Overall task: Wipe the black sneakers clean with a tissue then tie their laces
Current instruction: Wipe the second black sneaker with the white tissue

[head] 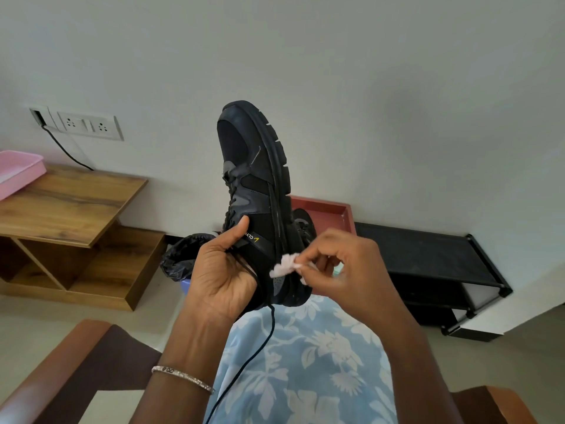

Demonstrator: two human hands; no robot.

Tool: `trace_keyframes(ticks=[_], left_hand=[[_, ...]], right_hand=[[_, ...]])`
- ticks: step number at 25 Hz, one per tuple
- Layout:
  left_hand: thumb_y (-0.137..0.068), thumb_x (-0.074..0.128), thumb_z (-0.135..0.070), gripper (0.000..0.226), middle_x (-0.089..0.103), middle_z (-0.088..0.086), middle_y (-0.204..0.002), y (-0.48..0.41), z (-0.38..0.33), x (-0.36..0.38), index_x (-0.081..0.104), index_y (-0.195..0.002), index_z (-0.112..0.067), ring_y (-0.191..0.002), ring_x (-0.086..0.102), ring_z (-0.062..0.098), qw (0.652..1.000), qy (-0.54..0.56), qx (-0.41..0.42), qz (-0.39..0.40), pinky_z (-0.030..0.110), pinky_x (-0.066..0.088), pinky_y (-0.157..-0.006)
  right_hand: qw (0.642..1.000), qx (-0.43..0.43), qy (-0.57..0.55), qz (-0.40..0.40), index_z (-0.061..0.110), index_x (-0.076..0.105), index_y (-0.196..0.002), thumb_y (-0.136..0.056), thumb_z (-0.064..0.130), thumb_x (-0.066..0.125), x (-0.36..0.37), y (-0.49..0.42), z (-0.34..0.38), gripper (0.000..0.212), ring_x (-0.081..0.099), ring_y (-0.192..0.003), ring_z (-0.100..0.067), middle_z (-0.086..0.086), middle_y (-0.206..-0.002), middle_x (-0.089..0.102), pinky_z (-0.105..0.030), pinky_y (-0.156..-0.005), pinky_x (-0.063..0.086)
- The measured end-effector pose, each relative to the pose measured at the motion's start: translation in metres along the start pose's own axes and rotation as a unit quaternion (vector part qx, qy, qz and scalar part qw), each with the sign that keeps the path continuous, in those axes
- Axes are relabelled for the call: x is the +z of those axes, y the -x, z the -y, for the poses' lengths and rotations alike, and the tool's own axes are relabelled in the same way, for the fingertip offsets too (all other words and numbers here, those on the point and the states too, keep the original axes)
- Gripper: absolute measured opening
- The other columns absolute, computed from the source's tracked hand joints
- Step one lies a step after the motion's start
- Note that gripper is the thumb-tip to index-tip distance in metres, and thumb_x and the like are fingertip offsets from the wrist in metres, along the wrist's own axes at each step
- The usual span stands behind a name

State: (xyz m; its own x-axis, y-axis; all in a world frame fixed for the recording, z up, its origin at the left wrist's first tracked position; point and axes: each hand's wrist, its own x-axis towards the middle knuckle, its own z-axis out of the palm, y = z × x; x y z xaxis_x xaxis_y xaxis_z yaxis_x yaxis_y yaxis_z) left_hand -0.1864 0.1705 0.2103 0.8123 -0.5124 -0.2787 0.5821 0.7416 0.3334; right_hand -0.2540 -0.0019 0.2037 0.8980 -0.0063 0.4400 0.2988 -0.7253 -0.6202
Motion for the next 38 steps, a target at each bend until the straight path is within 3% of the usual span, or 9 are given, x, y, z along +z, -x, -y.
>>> trace_keyframes(ticks=[3, 6, 9, 18, 24, 28, 31, 36, 38], left_hand=[[-0.091, 0.056, -0.007, 0.027, 0.067, 0.026, -0.123, -0.001, 0.001, 0.001, 0.074, -0.107, 0.006, -0.117, 0.064, 0.041, 1.0, 0.014, -0.008, 0.005, 0.058, 0.043, -0.108], [-0.087, 0.059, -0.005, 0.042, 0.064, 0.026, -0.129, 0.0, 0.005, 0.002, 0.063, -0.128, 0.004, -0.122, 0.061, 0.04, 1.0, 0.011, -0.026, 0.008, 0.053, 0.041, -0.112], [-0.086, 0.06, -0.005, 0.044, 0.064, 0.024, -0.13, 0.001, 0.007, 0.003, 0.062, -0.129, 0.003, -0.123, 0.062, 0.037, 1.0, -0.002, -0.024, 0.008, 0.048, 0.043, -0.111], [-0.093, 0.053, -0.008, 0.033, 0.066, 0.028, -0.124, 0.001, 0.003, -0.001, 0.069, -0.118, 0.006, -0.116, 0.064, 0.044, 0.999, -0.012, -0.034, 0.009, 0.065, 0.044, -0.099], [-0.085, 0.06, -0.003, 0.043, 0.065, 0.023, -0.129, 0.0, 0.012, -0.001, 0.064, -0.128, 0.003, -0.12, 0.064, 0.036, 0.999, -0.022, -0.035, 0.008, 0.051, 0.049, -0.101], [-0.088, 0.054, -0.006, 0.028, 0.069, 0.027, -0.118, 0.005, 0.004, -0.001, 0.076, -0.1, 0.007, -0.106, 0.07, 0.039, 0.998, -0.022, -0.045, 0.021, 0.058, 0.052, -0.091], [-0.09, 0.054, -0.008, 0.03, 0.068, 0.029, -0.119, 0.006, 0.005, -0.002, 0.075, -0.103, 0.008, -0.11, 0.067, 0.042, 0.997, -0.029, -0.064, 0.02, 0.065, 0.045, -0.095], [-0.086, 0.058, -0.004, 0.042, 0.066, 0.024, -0.126, 0.003, 0.012, 0.002, 0.065, -0.126, 0.004, -0.118, 0.065, 0.037, 0.998, -0.028, -0.05, 0.017, 0.053, 0.046, -0.103], [-0.086, 0.058, -0.004, 0.04, 0.066, 0.023, -0.127, 0.003, 0.01, 0.001, 0.067, -0.124, 0.004, -0.119, 0.064, 0.036, 0.998, -0.026, -0.052, 0.02, 0.053, 0.046, -0.103]], right_hand=[[1.0, 0.016, 0.015, 0.021, 0.02, 0.08, -0.085, -0.08, 0.014, 0.081, -0.007, -0.003, 0.002, 0.008, 0.064, -0.067, -0.013, 0.012, -0.076, 0.069, -0.02, -0.059, 0.052], [0.995, 0.01, -0.01, -0.096, 0.018, 0.08, -0.089, -0.082, 0.011, 0.081, -0.005, -0.025, 0.008, 0.01, 0.066, -0.068, -0.012, 0.01, -0.076, 0.071, -0.023, -0.061, 0.055], [0.984, -0.016, -0.007, -0.178, 0.015, 0.078, -0.097, -0.086, 0.011, 0.078, 0.003, -0.043, 0.009, 0.011, 0.068, -0.073, -0.012, 0.005, -0.083, 0.072, -0.031, -0.065, 0.057], [0.999, 0.026, -0.01, 0.046, 0.025, 0.081, -0.09, -0.082, 0.01, 0.077, -0.011, -0.011, 0.001, 0.017, 0.066, -0.072, -0.014, 0.013, -0.081, 0.069, -0.022, -0.06, 0.053], [0.985, -0.019, -0.013, -0.171, 0.017, 0.076, -0.093, -0.086, 0.008, 0.075, 0.0, -0.039, 0.007, 0.011, 0.068, -0.076, -0.013, 0.007, -0.089, 0.069, -0.033, -0.065, 0.058], [1.0, -0.002, -0.022, -0.017, 0.019, 0.077, -0.088, -0.081, 0.01, 0.078, -0.005, -0.021, 0.011, 0.011, 0.066, -0.069, -0.015, 0.009, -0.081, 0.069, -0.027, -0.06, 0.056], [0.994, 0.023, 0.003, 0.11, 0.023, 0.079, -0.085, -0.08, 0.016, 0.08, -0.018, -0.021, 0.013, 0.009, 0.066, -0.068, -0.013, 0.009, -0.077, 0.071, -0.023, -0.06, 0.055], [0.993, -0.014, -0.008, -0.115, 0.021, 0.076, -0.091, -0.084, 0.016, 0.077, -0.015, -0.044, 0.015, 0.009, 0.068, -0.076, -0.012, 0.012, -0.083, 0.07, -0.026, -0.067, 0.056], [0.993, -0.033, 0.008, -0.109, 0.02, 0.074, -0.091, -0.084, 0.014, 0.077, -0.013, -0.043, 0.013, 0.01, 0.065, -0.081, -0.012, 0.012, -0.084, 0.068, -0.029, -0.07, 0.055]])
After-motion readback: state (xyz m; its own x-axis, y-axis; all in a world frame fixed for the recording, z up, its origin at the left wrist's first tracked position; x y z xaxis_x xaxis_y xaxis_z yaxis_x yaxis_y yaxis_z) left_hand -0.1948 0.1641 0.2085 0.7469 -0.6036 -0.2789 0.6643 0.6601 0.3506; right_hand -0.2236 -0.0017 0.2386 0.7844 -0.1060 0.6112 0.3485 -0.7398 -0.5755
